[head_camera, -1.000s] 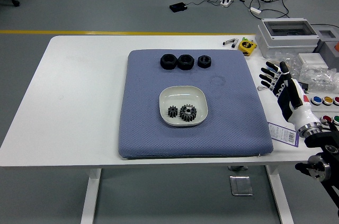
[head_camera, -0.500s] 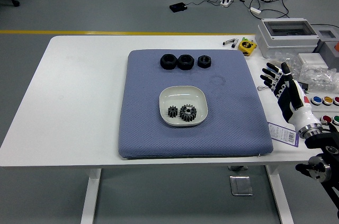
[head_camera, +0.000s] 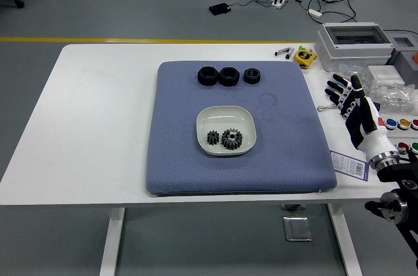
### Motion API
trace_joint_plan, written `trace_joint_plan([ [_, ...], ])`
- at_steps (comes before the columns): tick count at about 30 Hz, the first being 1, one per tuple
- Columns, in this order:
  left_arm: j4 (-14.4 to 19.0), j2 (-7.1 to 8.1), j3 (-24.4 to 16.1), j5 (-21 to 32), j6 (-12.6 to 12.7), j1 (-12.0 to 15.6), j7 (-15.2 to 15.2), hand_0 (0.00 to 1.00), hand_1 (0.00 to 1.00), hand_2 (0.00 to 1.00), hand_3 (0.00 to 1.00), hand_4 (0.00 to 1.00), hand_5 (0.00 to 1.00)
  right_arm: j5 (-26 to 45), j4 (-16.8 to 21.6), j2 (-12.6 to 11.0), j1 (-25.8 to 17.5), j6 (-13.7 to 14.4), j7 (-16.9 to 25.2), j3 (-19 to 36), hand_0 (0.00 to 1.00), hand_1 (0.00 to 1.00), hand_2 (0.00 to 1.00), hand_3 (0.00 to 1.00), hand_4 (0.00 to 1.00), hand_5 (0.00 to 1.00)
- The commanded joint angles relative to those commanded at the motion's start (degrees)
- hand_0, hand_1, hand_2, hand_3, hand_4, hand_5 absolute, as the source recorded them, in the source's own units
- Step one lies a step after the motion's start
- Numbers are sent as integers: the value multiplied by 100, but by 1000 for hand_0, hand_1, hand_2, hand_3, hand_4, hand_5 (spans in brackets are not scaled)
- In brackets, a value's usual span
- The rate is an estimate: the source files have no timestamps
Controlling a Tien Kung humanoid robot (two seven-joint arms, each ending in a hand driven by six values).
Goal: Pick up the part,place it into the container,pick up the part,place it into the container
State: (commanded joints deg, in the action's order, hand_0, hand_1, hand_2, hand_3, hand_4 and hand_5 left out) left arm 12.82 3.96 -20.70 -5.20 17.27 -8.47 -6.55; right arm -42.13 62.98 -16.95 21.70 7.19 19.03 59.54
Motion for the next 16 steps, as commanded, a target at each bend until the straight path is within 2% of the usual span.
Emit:
trace_joint_plan([
  [16, -1, 0, 6, 6, -1, -20, 6, 529, 551, 660, 593, 586, 562, -88, -13, 2, 21, 86, 150, 0, 998, 882, 885, 890, 998, 955],
])
